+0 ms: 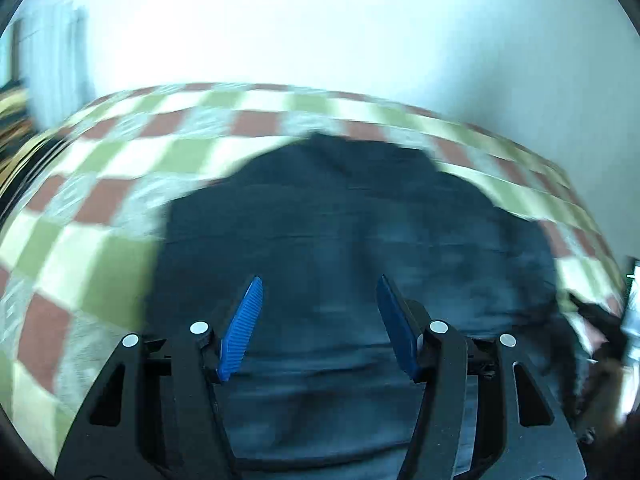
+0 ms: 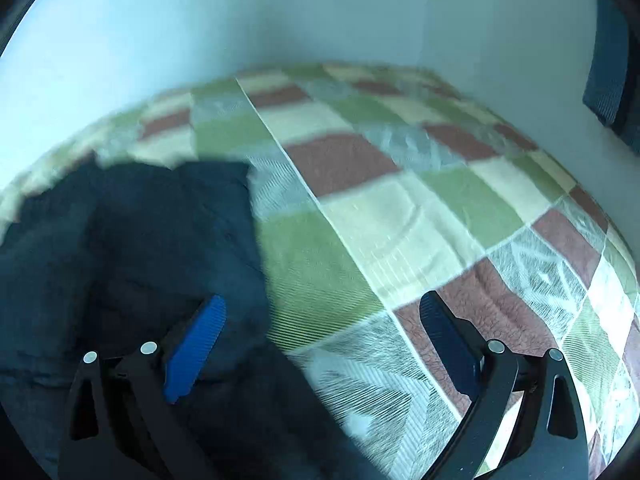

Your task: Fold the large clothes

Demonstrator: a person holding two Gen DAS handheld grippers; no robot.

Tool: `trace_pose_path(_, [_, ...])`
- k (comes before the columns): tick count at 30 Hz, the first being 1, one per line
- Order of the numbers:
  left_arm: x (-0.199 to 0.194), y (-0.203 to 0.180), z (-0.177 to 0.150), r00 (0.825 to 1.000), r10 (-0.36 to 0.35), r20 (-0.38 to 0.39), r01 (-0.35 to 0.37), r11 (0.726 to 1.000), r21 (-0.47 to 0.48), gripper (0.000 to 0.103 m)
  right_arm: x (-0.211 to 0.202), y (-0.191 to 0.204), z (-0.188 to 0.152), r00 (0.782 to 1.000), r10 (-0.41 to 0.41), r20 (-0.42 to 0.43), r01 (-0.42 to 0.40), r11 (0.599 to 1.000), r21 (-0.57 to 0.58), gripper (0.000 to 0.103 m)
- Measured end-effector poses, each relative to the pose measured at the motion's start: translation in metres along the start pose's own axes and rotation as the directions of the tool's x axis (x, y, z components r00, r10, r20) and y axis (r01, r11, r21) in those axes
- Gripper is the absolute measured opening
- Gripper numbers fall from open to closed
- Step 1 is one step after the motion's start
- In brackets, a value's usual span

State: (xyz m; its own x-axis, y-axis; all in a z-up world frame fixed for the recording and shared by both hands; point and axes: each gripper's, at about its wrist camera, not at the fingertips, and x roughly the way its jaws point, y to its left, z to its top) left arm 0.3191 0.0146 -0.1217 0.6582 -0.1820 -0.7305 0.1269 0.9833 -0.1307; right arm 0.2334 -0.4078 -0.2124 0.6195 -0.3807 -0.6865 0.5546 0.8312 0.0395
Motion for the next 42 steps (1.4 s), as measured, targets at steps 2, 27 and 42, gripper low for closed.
trace_pose_path(2, [0.003, 0.031, 0.002, 0.999, 0.045, -0.005, -0.045, 0.997, -0.055, 0.059, -0.013, 0.016, 0.006, 0.996, 0.088, -0.003, -0.088, 0.996, -0.006, 0.096])
trace_pose_path(27, [0.044, 0.078, 0.002, 0.972, 0.226, -0.062, -0.231, 0.969, -0.085, 0.057, -0.011, 0.125, 0.001, 0.982, 0.163, -0.097, -0.177, 0.971, -0.160, 0.047])
trace_pose_path(42, [0.101, -0.004, -0.006, 0.981, 0.146, -0.126, -0.135, 0.987, 0.090, 0.058, 0.013, 0.195, -0.023, 0.948, 0.248, -0.198, -0.299, 0.907, -0.298, 0.049])
